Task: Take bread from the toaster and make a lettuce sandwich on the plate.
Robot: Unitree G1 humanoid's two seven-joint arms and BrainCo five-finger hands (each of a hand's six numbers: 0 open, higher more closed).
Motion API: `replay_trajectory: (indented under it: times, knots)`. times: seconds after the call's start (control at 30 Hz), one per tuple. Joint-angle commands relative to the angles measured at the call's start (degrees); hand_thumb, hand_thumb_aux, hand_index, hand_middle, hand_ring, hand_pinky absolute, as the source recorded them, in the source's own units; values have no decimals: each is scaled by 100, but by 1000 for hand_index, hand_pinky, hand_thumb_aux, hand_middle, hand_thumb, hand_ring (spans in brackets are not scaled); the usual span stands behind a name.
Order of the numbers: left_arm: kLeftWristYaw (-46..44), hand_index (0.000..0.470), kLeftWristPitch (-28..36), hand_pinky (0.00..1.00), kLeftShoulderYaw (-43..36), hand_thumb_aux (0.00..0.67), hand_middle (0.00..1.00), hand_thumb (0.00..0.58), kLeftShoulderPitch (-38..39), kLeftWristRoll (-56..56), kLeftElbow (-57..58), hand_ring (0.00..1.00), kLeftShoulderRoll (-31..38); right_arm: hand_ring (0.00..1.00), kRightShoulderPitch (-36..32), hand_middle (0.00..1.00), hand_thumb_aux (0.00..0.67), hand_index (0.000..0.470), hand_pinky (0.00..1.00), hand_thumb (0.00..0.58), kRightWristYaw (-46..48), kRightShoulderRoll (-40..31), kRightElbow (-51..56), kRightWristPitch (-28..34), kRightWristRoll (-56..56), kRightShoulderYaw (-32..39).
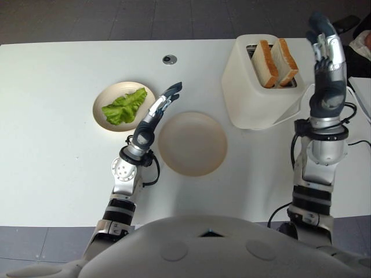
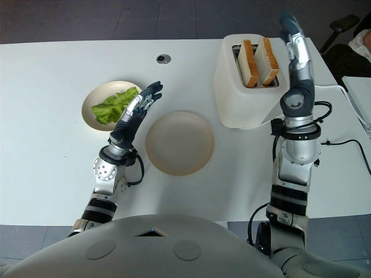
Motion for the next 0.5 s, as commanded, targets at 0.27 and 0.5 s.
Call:
replay_trajectory:
  times: [0.27,0.5]
  knots:
    - [58,0,58,0,24,0,0,0,-76,-55,133,0,37,0,-438,0,47,33,0,79,-476,-1114,1685,1612,-1537,729]
    - [84,0,30,0,10,0,0,0,7,-50,106,0,39,0,-237,0,0,0,0,0,-499,-1350,1923,1784,-1055,782]
